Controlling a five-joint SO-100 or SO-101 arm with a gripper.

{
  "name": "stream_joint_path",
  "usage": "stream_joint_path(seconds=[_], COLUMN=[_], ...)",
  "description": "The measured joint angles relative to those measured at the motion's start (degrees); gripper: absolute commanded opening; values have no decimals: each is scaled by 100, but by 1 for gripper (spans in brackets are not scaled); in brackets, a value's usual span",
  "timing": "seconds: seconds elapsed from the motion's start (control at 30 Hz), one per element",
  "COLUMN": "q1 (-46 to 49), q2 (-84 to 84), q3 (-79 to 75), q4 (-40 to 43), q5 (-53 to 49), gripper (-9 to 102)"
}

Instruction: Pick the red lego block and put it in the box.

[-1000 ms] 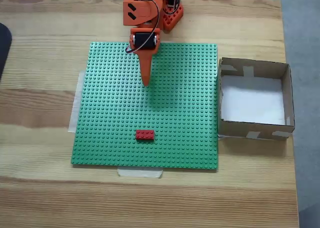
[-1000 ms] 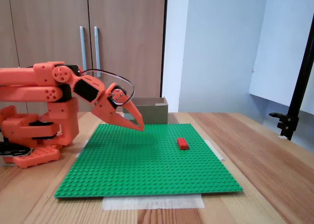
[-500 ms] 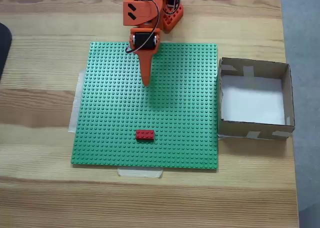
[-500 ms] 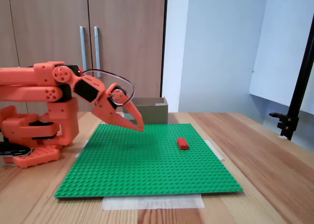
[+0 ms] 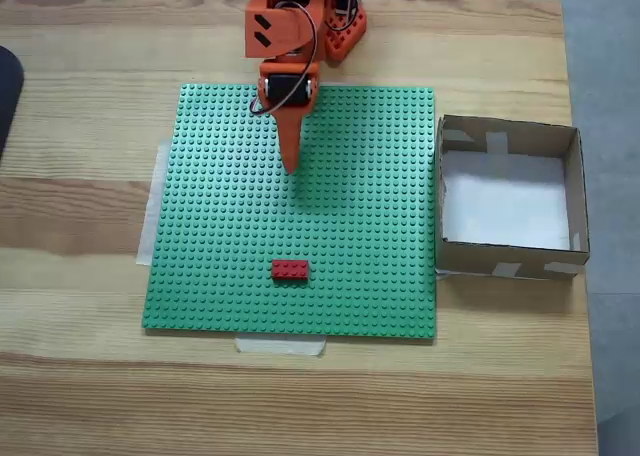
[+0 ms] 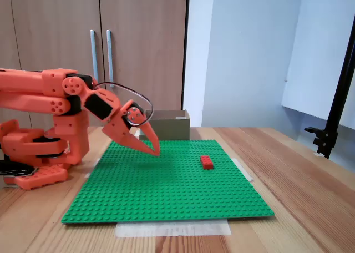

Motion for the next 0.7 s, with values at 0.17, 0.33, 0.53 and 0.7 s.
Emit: stream_joint_path(seconds=[0.17,0.33,0.53,0.7], q1=[0,-9,79,70], q2=[-554,-1204,-2145,-2874], q3=[-483,-1187,-2092,-2830], q4=[0,79,387,562], q5=[-167,-246,-185,-44], gripper=[-1,-1,-1,-1])
